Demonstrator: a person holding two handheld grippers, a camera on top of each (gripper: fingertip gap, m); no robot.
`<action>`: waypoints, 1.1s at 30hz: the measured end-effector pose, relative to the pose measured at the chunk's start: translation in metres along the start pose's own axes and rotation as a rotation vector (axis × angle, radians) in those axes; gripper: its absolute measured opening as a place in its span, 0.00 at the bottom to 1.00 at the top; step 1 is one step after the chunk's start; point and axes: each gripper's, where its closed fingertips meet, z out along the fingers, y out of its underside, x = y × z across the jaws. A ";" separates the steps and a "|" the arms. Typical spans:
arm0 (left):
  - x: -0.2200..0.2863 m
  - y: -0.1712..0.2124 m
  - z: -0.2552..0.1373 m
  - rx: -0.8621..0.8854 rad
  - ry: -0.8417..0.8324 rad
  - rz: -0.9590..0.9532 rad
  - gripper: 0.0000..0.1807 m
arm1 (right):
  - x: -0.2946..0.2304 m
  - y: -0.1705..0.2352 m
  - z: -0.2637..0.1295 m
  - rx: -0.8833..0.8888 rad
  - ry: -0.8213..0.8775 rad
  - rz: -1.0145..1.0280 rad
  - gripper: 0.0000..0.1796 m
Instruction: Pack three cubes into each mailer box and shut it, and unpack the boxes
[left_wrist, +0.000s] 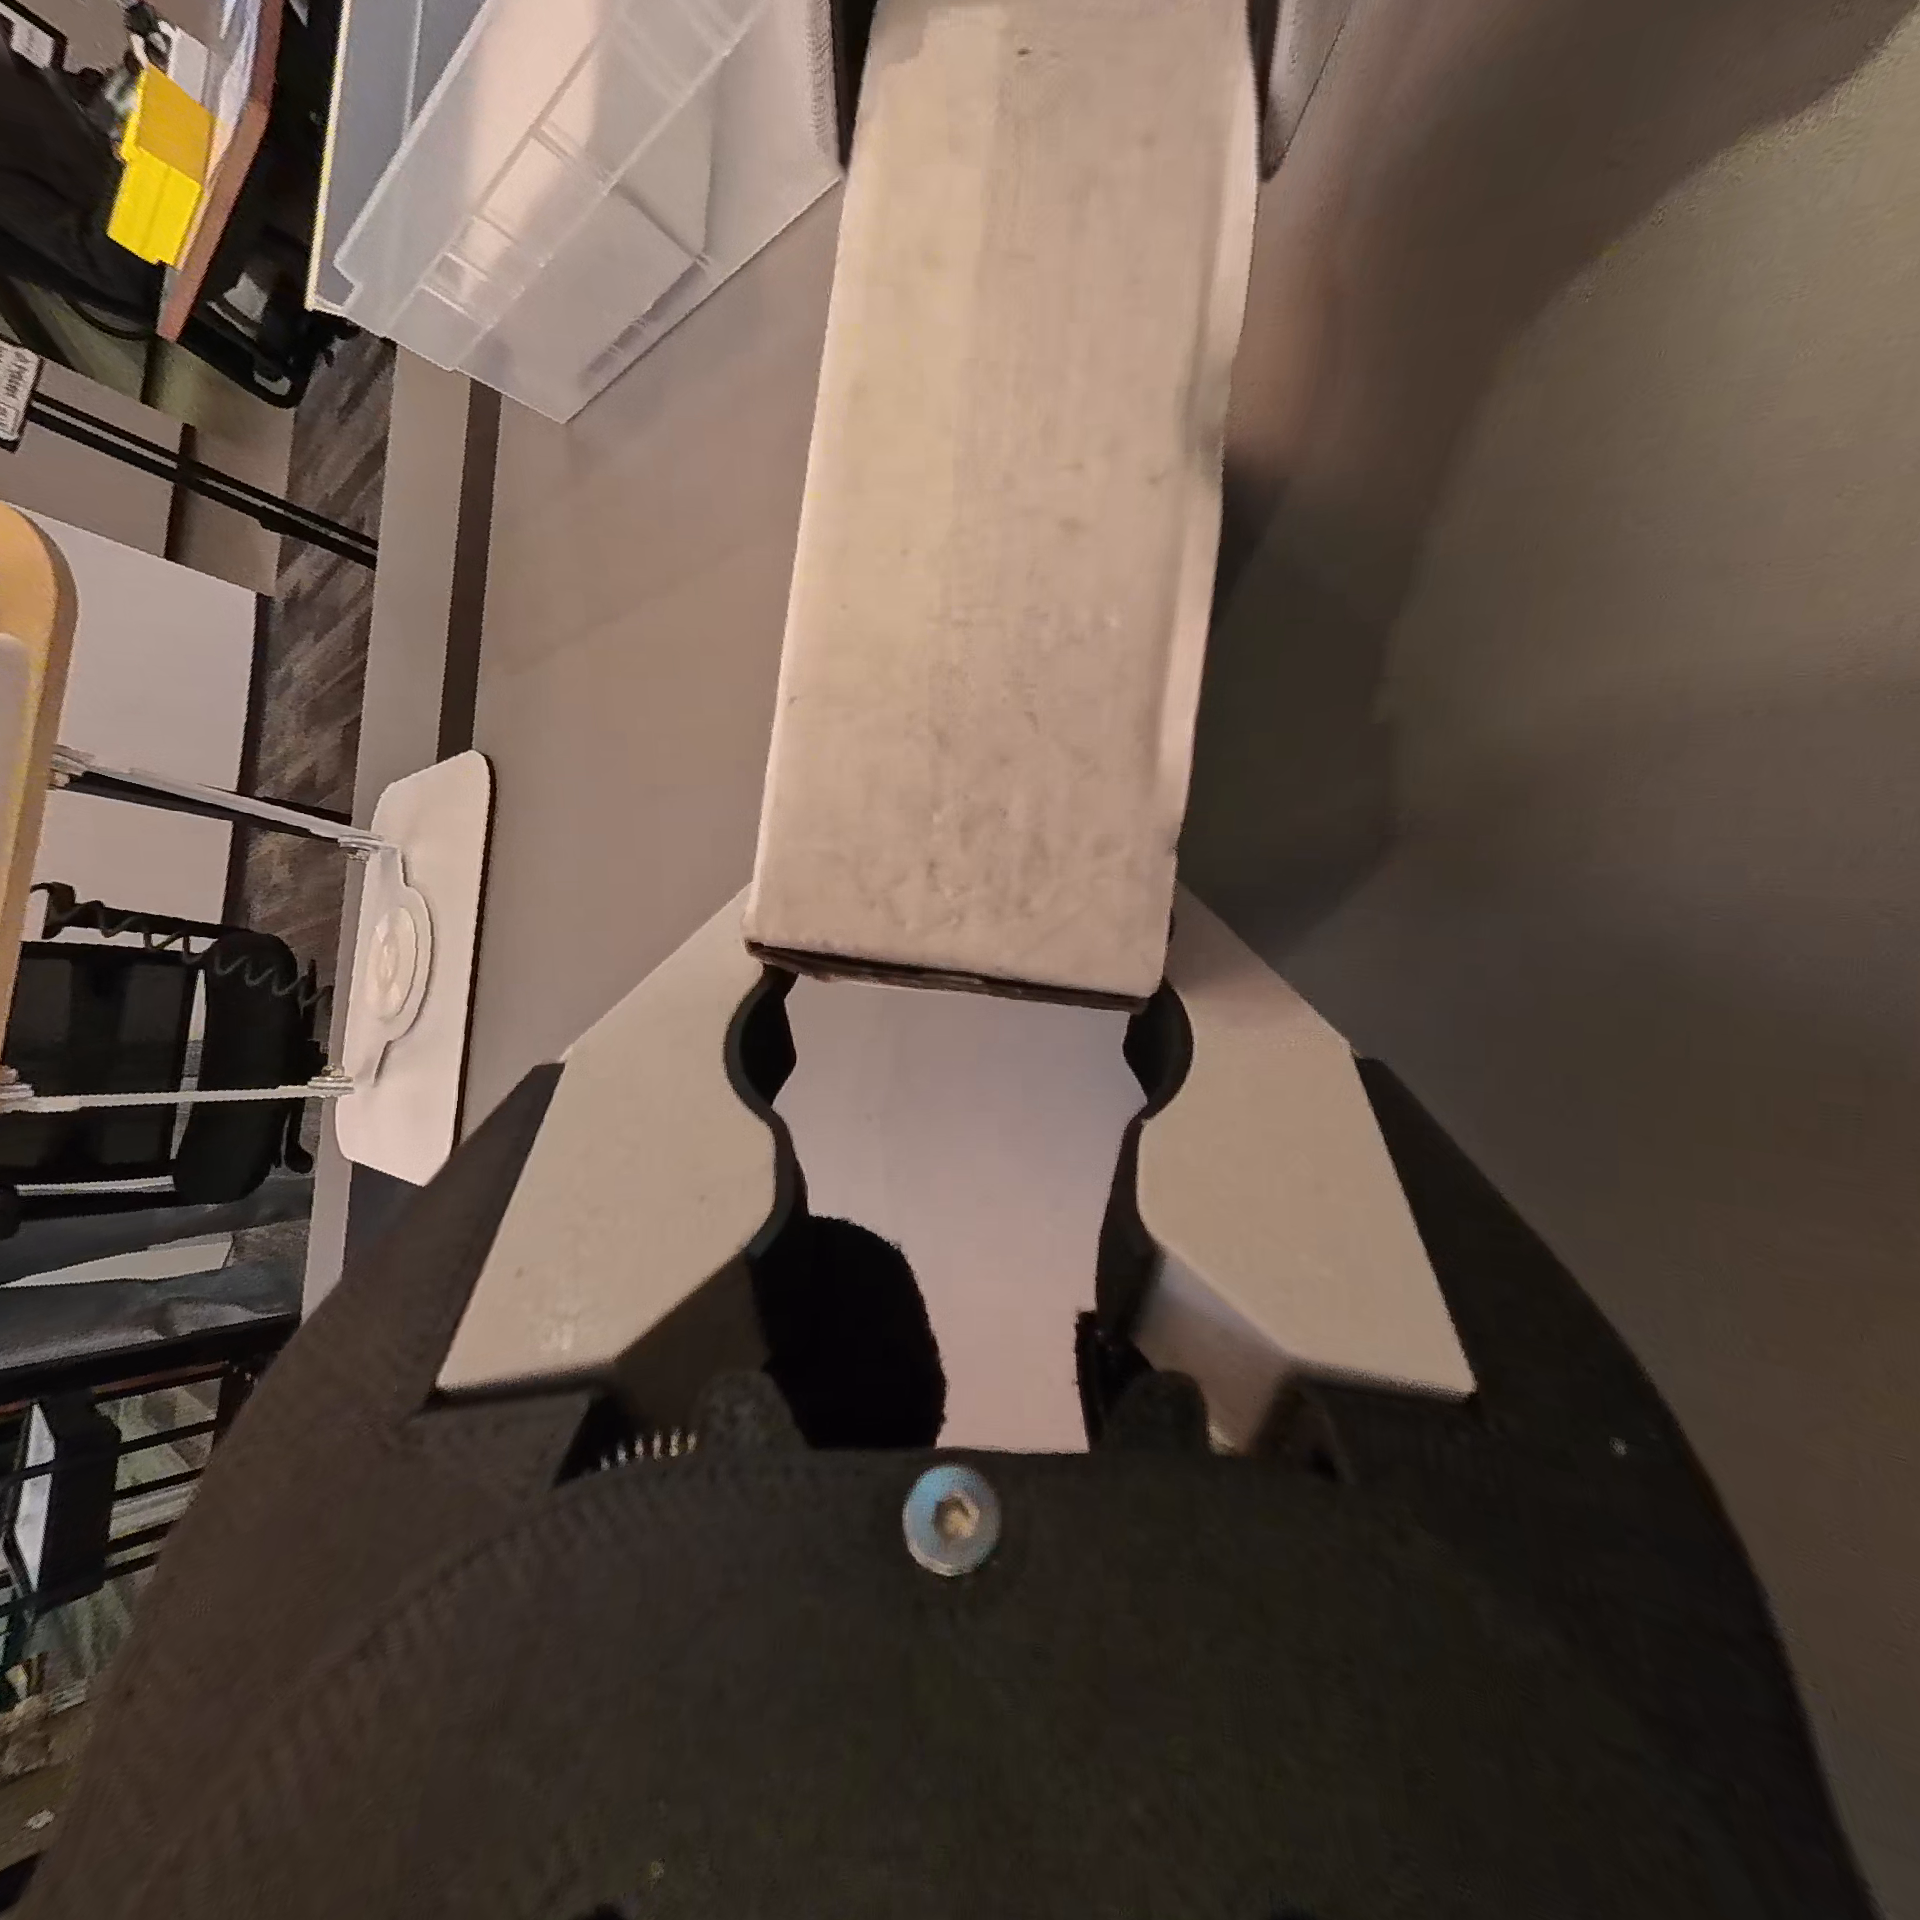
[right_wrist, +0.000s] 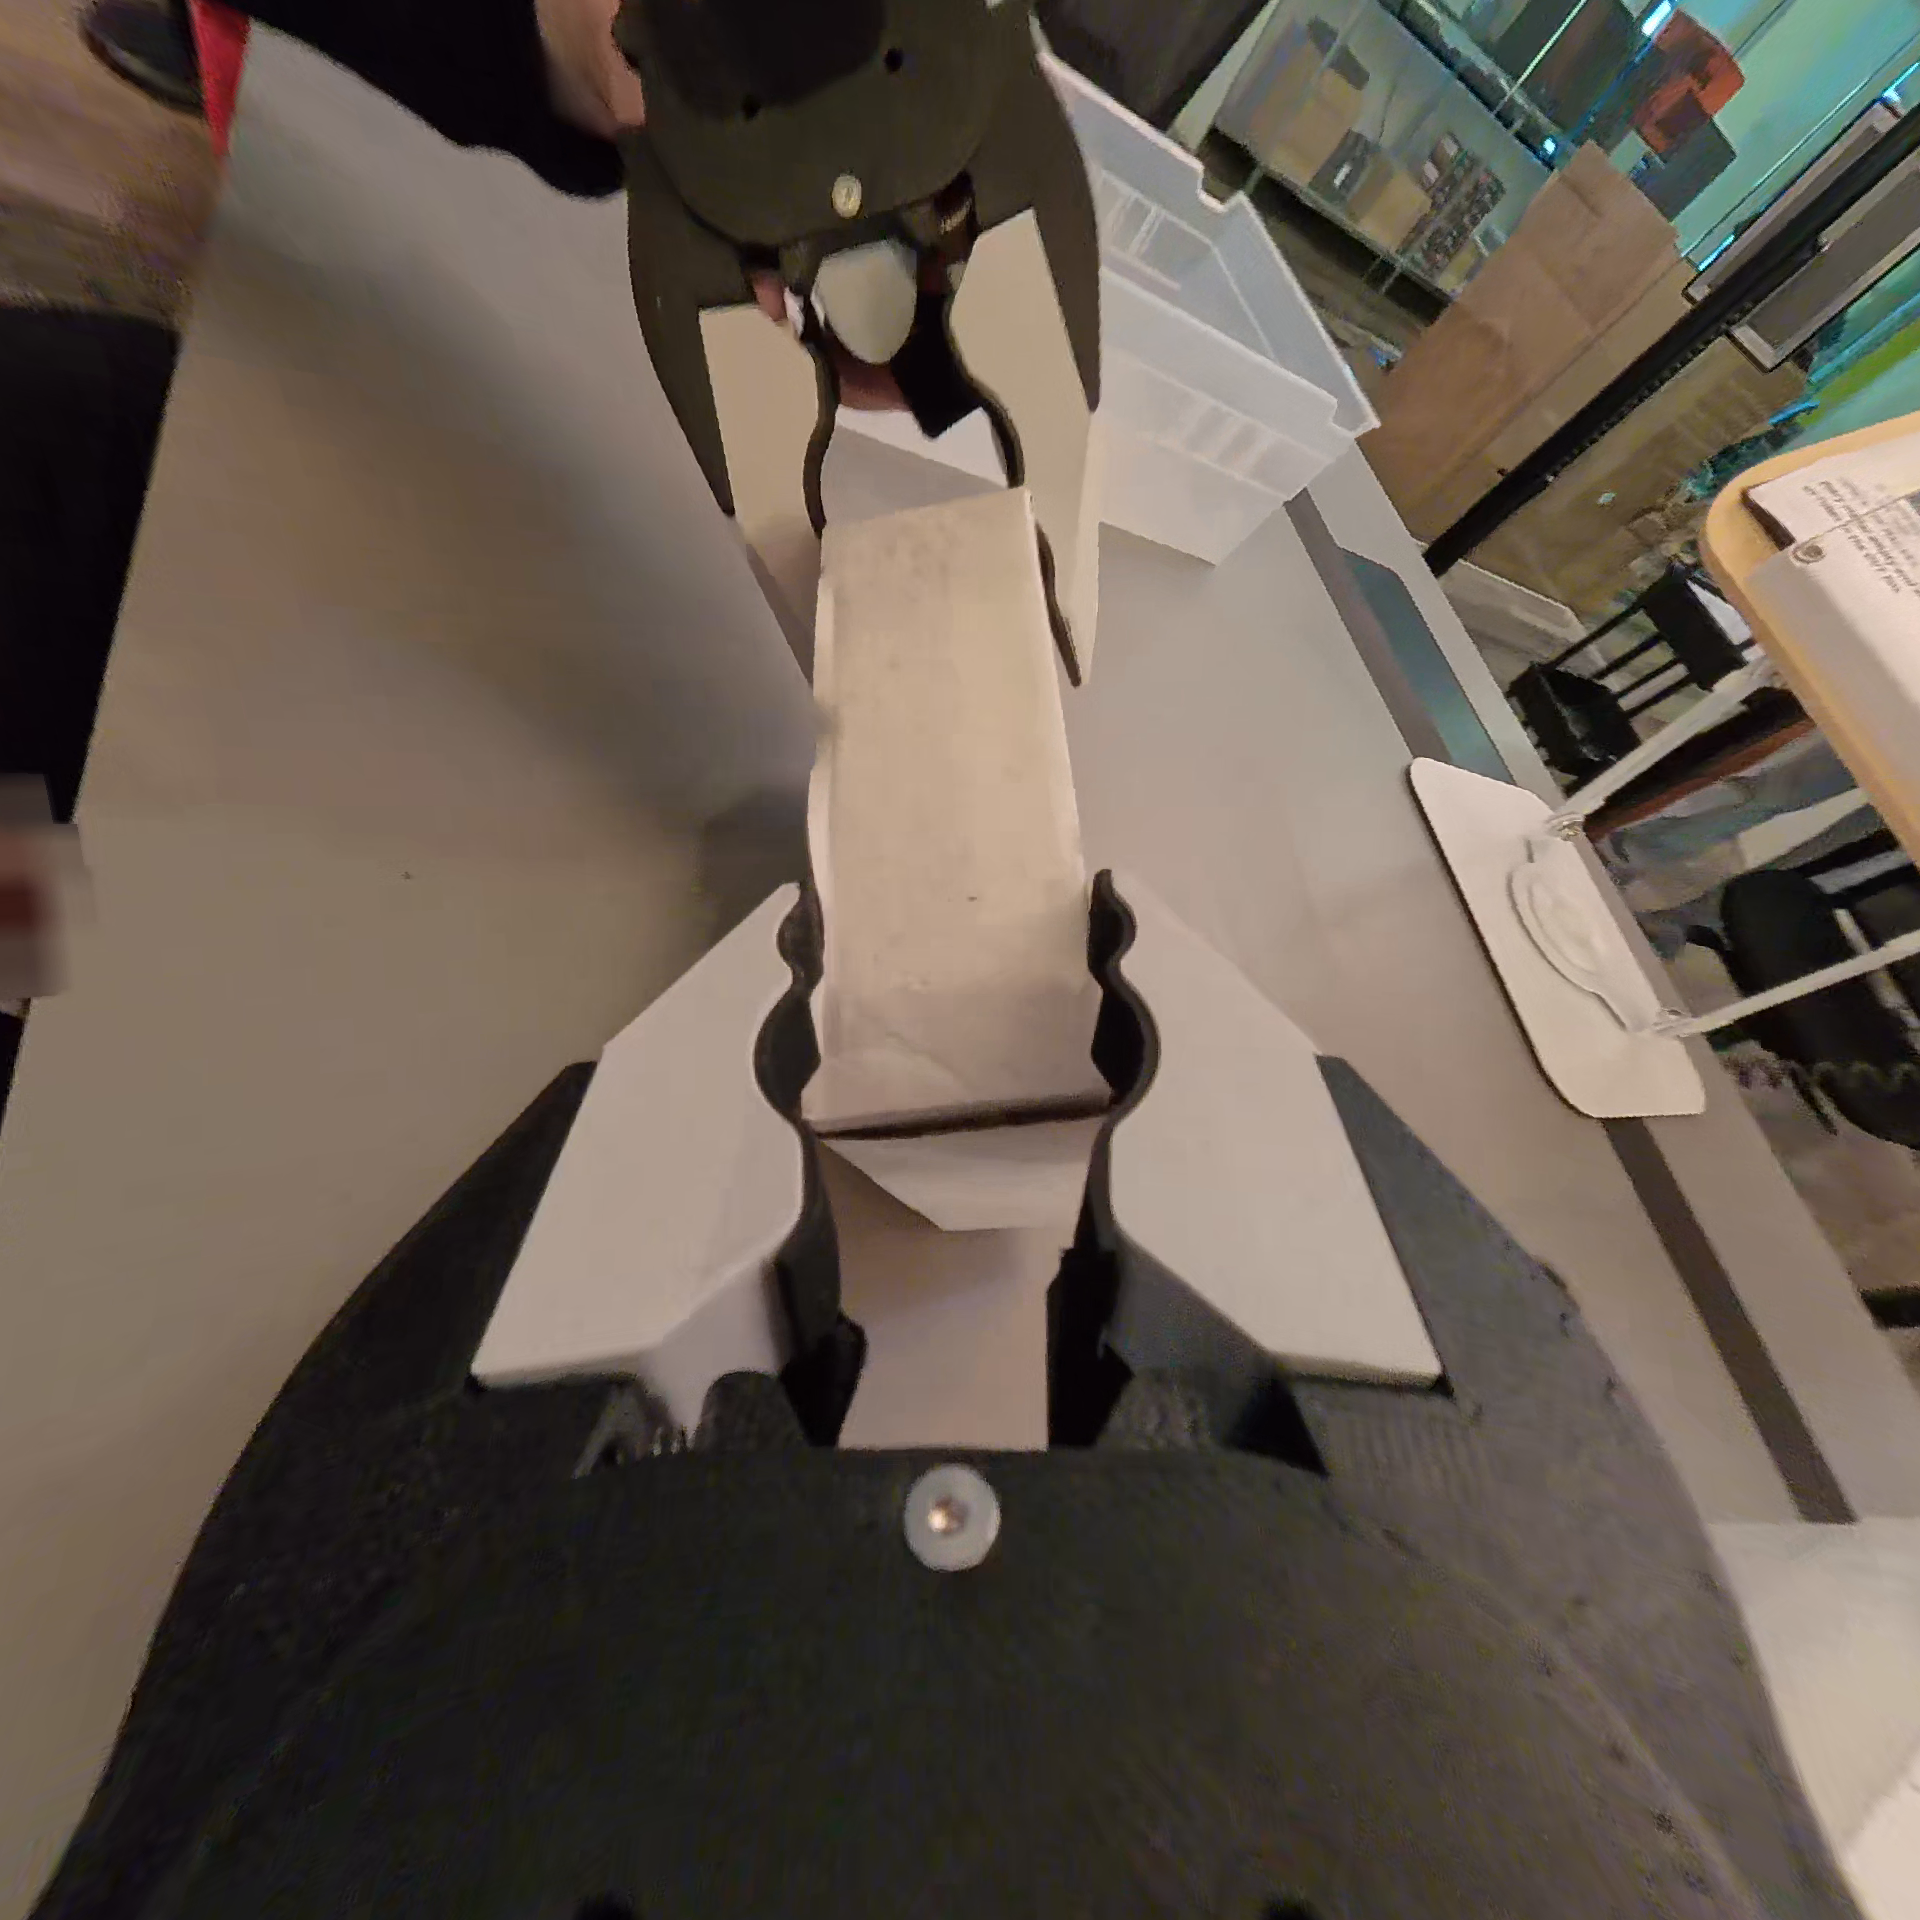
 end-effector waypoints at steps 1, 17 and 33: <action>0.000 0.000 0.000 -0.001 0.002 0.000 0.35 | 0.000 0.000 0.000 -0.001 -0.002 0.002 0.28; 0.000 -0.001 0.000 -0.015 0.009 0.005 0.34 | 0.004 -0.005 -0.003 0.079 -0.145 0.239 0.27; -0.002 0.000 0.001 -0.038 0.042 -0.038 0.35 | 0.002 -0.006 0.001 -0.142 0.206 -0.387 0.11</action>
